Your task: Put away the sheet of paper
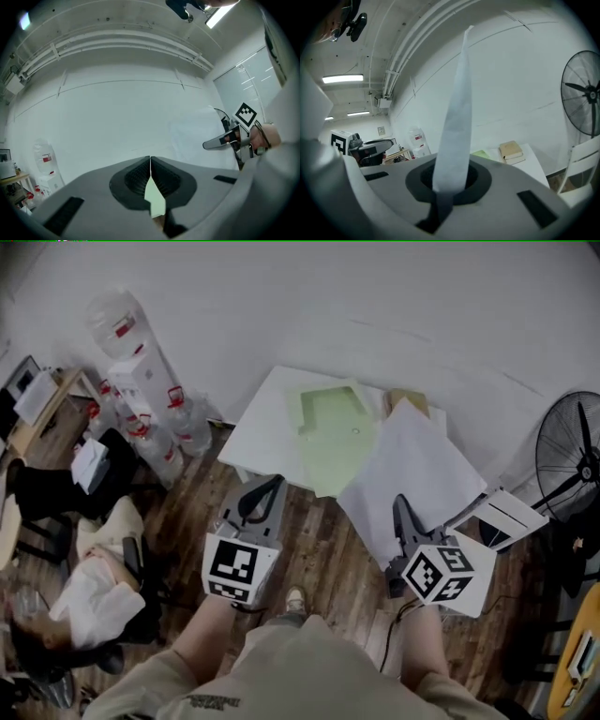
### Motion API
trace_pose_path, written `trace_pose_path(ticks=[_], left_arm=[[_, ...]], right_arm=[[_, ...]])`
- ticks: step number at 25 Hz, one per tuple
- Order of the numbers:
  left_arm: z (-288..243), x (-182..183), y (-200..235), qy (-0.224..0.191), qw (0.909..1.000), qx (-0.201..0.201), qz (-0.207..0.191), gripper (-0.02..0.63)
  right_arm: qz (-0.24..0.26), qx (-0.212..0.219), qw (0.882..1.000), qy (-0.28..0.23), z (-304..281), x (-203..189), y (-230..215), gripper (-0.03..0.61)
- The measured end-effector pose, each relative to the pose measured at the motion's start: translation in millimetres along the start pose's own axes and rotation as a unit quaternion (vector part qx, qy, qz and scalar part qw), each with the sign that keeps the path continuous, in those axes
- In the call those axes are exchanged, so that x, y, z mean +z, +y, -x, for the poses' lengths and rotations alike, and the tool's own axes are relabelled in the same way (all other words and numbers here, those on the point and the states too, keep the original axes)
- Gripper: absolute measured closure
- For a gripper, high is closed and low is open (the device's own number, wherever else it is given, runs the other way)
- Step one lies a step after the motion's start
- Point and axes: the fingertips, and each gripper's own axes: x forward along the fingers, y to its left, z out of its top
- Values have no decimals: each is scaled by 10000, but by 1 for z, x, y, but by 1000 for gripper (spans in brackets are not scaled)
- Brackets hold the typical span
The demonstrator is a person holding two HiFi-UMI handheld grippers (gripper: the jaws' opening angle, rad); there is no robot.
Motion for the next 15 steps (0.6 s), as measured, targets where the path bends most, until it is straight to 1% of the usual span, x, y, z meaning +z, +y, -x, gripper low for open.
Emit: trace_pose_path(ticks=[3, 7, 9, 12, 15], left_arm=[[-26, -17, 27, 114, 9999, -81, -15, 592], [-52, -36, 57, 238, 9995, -174, 70, 592], [-62, -45, 71, 284, 9994, -181, 116, 592], [-72, -59, 85, 378, 9988, -196, 230, 592], [-82, -68, 92, 443, 9980, -260, 378, 592]], right_arm=[[-169, -65, 9997, 138, -38, -11, -2, 555], [-341, -188, 9989, 274, -79, -21, -7, 555], [-504, -247, 9980, 297, -95, -26, -10, 555], [-780, -311, 9959, 336, -115, -36, -13, 555], [-852, -442, 9949, 295, -132, -44, -21, 555]])
